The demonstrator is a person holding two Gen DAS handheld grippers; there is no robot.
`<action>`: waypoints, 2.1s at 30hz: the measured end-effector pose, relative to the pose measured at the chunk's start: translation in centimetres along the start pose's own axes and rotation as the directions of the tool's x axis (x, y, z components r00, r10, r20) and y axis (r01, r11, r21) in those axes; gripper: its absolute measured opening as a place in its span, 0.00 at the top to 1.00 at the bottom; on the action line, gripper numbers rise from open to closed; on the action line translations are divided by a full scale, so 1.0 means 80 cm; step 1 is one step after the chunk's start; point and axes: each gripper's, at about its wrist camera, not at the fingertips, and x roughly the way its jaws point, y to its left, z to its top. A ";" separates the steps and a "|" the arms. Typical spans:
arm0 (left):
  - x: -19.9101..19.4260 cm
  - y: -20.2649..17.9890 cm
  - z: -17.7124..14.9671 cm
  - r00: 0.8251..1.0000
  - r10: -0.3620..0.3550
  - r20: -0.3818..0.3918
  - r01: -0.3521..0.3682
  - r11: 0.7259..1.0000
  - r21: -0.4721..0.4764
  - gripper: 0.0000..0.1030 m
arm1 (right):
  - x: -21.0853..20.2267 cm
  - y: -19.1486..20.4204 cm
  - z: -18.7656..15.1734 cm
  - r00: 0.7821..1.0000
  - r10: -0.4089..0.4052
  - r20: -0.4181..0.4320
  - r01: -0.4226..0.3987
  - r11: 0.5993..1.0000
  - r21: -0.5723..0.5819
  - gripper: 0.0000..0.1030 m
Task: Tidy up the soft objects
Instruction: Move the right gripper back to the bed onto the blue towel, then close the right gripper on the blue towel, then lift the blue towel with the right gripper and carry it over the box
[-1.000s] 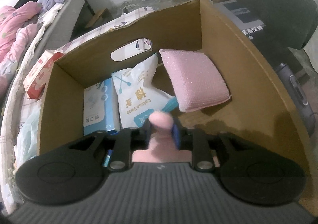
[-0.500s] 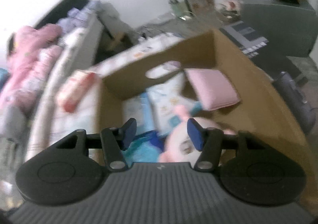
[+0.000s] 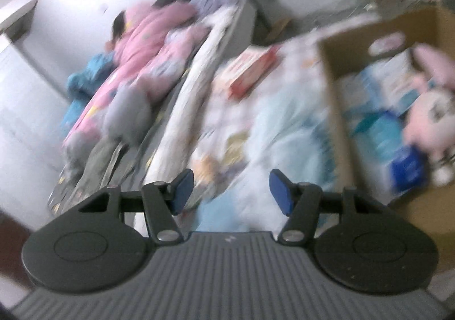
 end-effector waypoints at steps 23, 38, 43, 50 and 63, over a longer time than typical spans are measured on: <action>0.080 0.045 -0.005 0.992 -0.026 -0.120 0.013 0.994 -0.106 0.42 | 0.202 0.001 -0.088 0.954 -0.123 -0.274 0.133 0.991 0.020 0.73; 0.082 0.032 -0.014 0.982 -0.150 -0.116 0.134 0.982 -0.136 0.45 | 0.235 -0.023 -0.102 0.916 0.158 -0.369 -0.032 0.945 0.325 0.72; 0.079 0.037 -0.016 0.984 -0.136 -0.114 0.120 0.984 -0.132 0.63 | 0.242 -0.036 -0.110 0.894 0.267 -0.361 -0.086 0.892 0.444 0.66; 0.075 0.029 -0.020 0.987 -0.128 -0.102 0.118 0.988 -0.099 0.68 | 0.244 -0.018 -0.107 0.891 0.273 -0.363 -0.107 0.903 0.417 0.51; 0.027 0.000 -0.012 0.994 -0.108 -0.024 0.108 0.994 0.003 0.68 | 0.208 0.006 -0.106 0.910 0.263 -0.321 -0.151 0.930 0.336 0.63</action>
